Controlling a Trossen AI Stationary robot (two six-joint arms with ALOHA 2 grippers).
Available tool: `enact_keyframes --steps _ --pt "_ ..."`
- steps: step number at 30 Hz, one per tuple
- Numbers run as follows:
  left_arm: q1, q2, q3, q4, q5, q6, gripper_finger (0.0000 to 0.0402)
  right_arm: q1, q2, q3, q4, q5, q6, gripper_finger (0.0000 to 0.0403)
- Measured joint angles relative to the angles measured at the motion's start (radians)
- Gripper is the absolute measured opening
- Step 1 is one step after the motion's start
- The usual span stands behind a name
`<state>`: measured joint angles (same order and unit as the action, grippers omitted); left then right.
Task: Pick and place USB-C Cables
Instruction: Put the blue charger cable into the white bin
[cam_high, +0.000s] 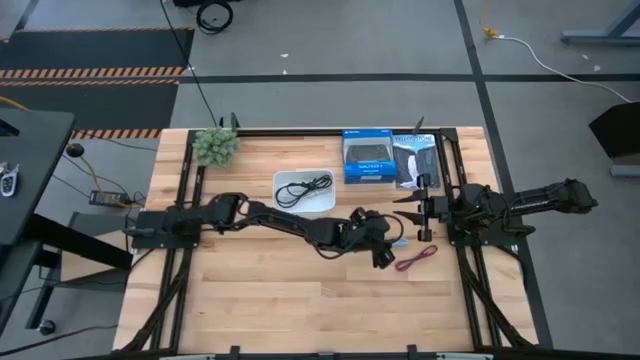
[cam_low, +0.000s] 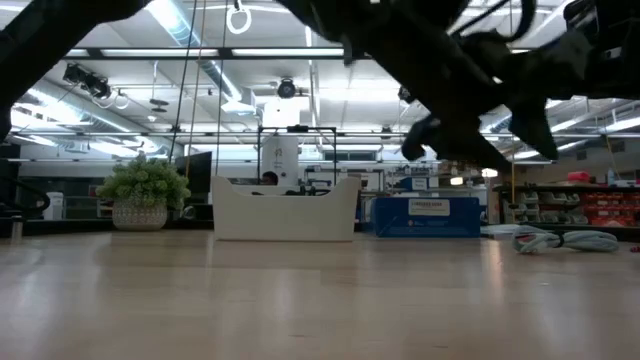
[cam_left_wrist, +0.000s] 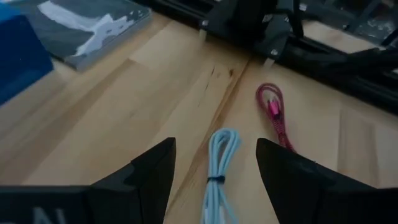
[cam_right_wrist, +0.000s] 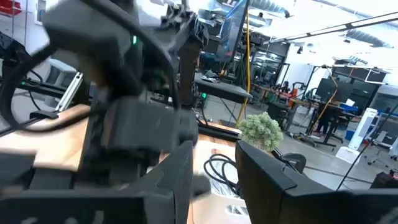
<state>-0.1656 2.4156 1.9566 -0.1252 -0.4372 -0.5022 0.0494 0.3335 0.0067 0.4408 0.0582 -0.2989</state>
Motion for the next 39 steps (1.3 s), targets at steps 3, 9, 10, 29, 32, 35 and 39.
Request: enact_keyframes --steps 3,9,10,29,32,35,39 --pt "0.005 0.039 0.000 0.059 0.000 0.001 0.0231 0.000 0.000 0.000 0.000 0.000 0.000 0.0128" --pt "0.006 0.104 0.000 0.207 -0.006 0.119 0.0231 0.000 0.000 0.000 0.000 0.000 0.000 0.0128" --pt "0.005 0.114 0.000 0.232 -0.001 0.151 0.0231 0.000 0.000 0.000 -0.001 0.000 0.000 0.0128" --pt "0.023 0.180 0.000 0.199 0.134 0.233 0.0161 0.000 0.000 0.000 -0.001 0.000 0.000 0.0128" --pt "0.023 0.179 0.002 0.174 0.141 0.269 0.0135 0.000 0.000 0.000 -0.001 0.000 0.000 0.0128" --pt "0.023 0.178 0.002 0.171 0.143 0.269 0.0100 0.000 0.000 0.000 -0.001 0.000 0.000 0.0128" --pt "0.024 0.178 0.002 0.184 0.144 0.233 0.0052 0.000 0.000 0.000 -0.001 0.000 0.000 0.0128"
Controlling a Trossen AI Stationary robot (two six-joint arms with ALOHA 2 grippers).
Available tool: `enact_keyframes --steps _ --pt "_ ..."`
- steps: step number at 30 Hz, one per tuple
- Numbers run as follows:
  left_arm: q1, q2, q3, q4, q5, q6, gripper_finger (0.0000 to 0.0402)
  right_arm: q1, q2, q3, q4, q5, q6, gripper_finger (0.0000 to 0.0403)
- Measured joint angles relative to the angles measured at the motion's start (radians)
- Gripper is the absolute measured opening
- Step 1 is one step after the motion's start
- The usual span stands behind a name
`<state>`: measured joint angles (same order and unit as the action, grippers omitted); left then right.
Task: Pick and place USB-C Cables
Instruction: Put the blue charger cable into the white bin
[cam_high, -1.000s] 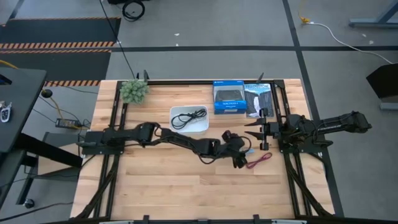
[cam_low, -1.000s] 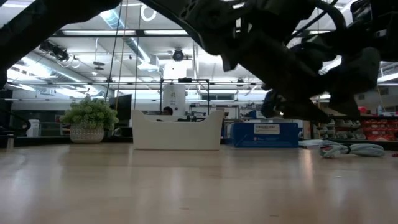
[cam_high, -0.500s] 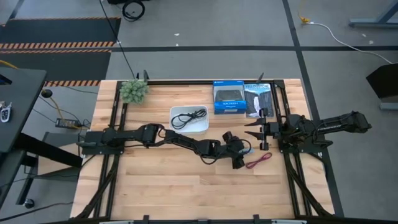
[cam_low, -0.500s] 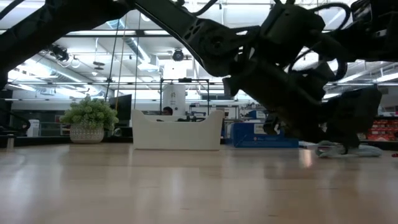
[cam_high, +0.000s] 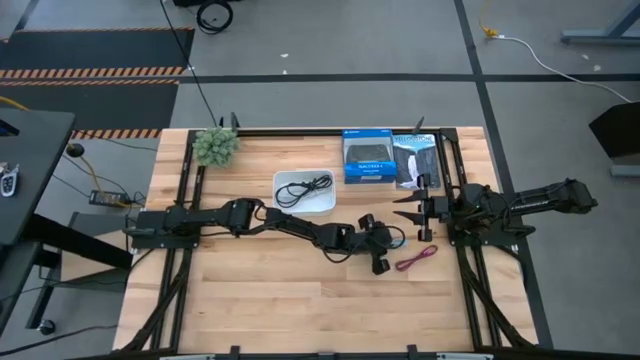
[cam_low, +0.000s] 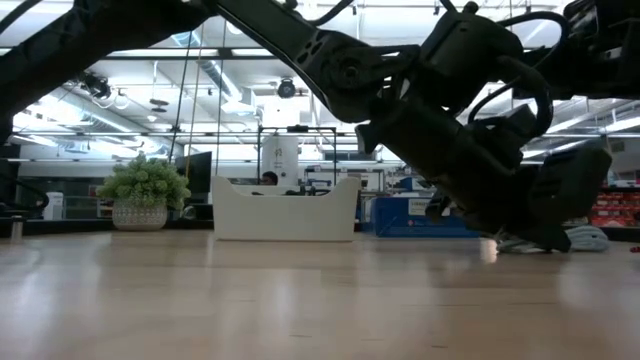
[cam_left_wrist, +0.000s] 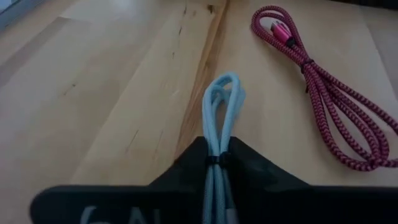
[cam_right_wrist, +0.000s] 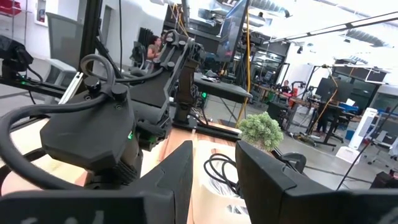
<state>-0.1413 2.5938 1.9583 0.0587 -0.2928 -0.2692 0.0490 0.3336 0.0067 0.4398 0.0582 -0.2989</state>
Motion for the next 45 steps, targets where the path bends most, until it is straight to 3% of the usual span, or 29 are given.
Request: enact_keyframes --steps 9,22,40,45 --pt "-0.006 -0.034 -0.003 -0.026 0.068 -0.061 0.0052 0.000 0.000 0.000 0.000 0.000 0.000 0.0128" --pt "-0.056 -0.241 0.000 -0.312 0.049 -0.113 0.0052 0.000 0.000 0.000 0.001 -0.001 0.000 0.0128" --pt "-0.053 -0.525 -0.002 -0.901 0.011 -0.068 0.0052 0.000 0.000 0.000 0.001 0.000 0.000 0.0128" --pt "-0.038 -0.599 -0.002 -1.090 -0.044 -0.034 0.0052 0.000 0.000 0.000 0.001 -0.001 0.000 0.0128"
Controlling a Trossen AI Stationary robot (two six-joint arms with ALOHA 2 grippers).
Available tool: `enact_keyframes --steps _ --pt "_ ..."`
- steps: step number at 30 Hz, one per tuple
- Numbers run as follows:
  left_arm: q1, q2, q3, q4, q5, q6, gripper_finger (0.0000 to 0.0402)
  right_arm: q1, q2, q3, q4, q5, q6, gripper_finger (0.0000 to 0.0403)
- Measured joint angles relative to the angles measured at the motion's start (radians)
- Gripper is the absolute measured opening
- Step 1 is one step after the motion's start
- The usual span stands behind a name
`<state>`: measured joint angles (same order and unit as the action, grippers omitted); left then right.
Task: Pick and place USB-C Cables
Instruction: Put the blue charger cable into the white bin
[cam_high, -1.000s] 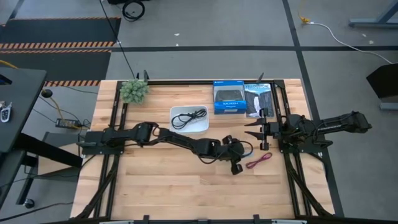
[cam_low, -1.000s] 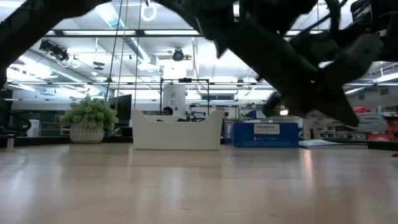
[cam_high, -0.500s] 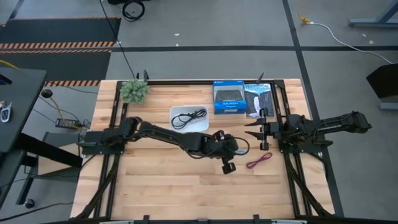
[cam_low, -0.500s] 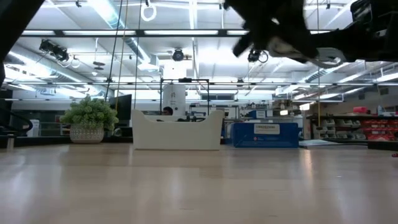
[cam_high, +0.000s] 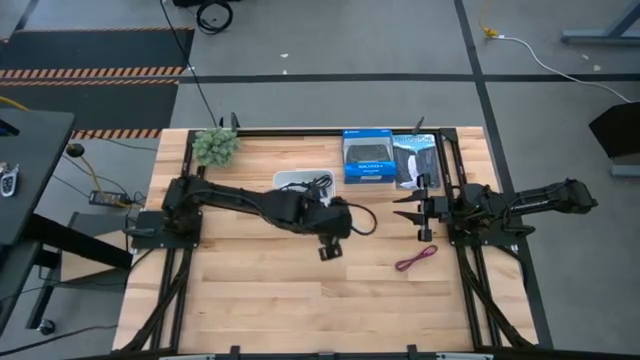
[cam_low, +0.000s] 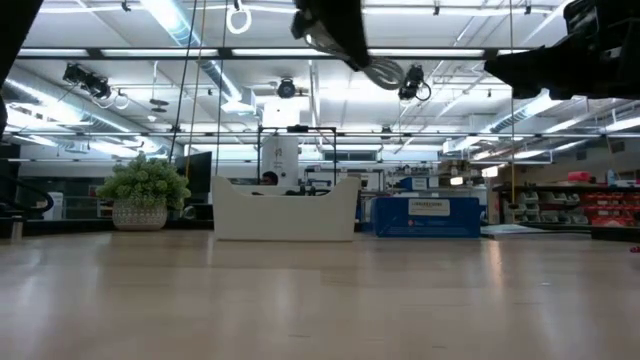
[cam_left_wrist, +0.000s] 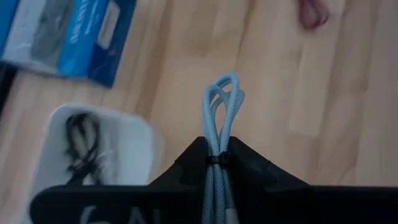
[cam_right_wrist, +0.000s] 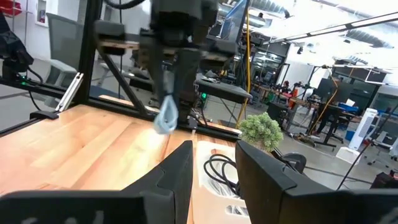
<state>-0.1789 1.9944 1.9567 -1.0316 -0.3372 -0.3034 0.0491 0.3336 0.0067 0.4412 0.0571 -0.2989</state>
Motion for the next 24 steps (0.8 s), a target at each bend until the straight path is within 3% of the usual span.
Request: enact_keyframes --steps 6,14,21,24 --pt "0.061 -0.021 -0.002 -0.238 -0.007 0.019 0.0052 0.000 0.000 0.000 0.000 0.000 0.000 0.0128" --pt "0.202 -0.006 -0.001 -0.238 0.006 0.095 0.0052 0.000 0.000 0.000 0.000 0.001 0.000 0.0128" --pt "0.336 -0.002 -0.141 -0.135 0.249 0.129 0.0052 0.000 0.000 0.000 0.000 0.001 0.000 0.0128" --pt "0.362 -0.004 -0.206 -0.036 0.296 0.117 0.0052 0.000 0.000 0.000 0.000 0.001 0.000 0.0128"
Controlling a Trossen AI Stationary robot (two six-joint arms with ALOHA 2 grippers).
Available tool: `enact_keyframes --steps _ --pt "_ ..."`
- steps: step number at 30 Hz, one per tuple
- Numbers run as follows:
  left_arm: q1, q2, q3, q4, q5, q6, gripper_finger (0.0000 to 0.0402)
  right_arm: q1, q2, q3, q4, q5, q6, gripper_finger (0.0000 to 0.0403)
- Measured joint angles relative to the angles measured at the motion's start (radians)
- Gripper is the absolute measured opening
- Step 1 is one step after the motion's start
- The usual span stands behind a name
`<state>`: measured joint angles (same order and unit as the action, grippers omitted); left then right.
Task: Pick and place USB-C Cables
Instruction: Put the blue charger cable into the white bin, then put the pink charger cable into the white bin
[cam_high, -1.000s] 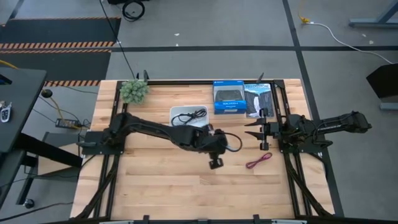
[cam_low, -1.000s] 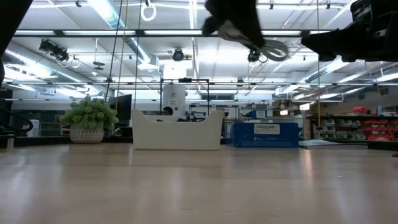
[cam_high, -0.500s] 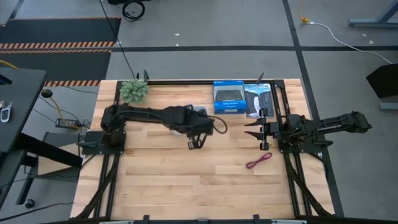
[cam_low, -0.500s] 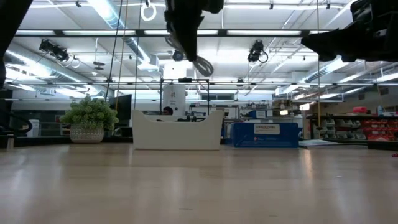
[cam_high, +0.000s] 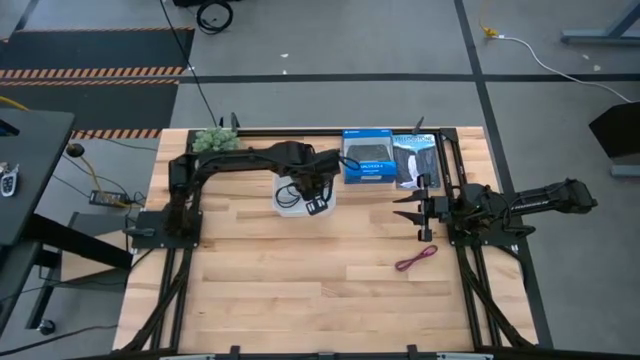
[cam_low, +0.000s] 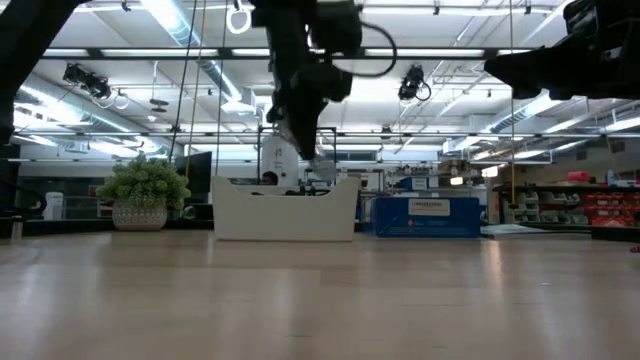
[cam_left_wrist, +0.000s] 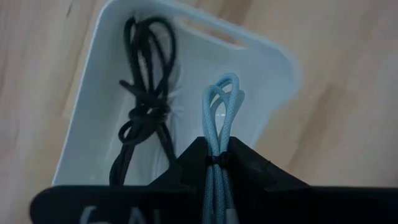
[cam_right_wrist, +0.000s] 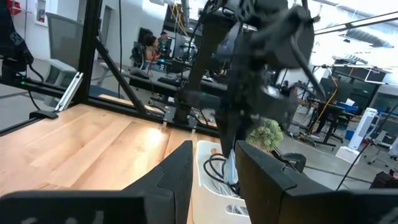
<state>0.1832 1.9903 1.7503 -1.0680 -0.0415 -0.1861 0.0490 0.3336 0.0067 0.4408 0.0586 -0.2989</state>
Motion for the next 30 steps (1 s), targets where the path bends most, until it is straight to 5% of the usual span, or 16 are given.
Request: enact_keyframes --steps 13,20,30 --pt "0.004 0.000 -0.252 0.335 -0.001 -0.073 0.0057 0.000 0.000 0.000 0.000 0.000 0.000 0.0128" --pt "-0.005 0.000 -0.332 0.476 -0.067 -0.044 0.0139 0.000 0.000 0.000 0.000 0.000 0.000 0.0128" --pt "-0.003 -0.034 -0.331 0.471 -0.066 -0.028 0.0233 0.000 0.000 0.000 -0.001 -0.001 0.000 0.0128"
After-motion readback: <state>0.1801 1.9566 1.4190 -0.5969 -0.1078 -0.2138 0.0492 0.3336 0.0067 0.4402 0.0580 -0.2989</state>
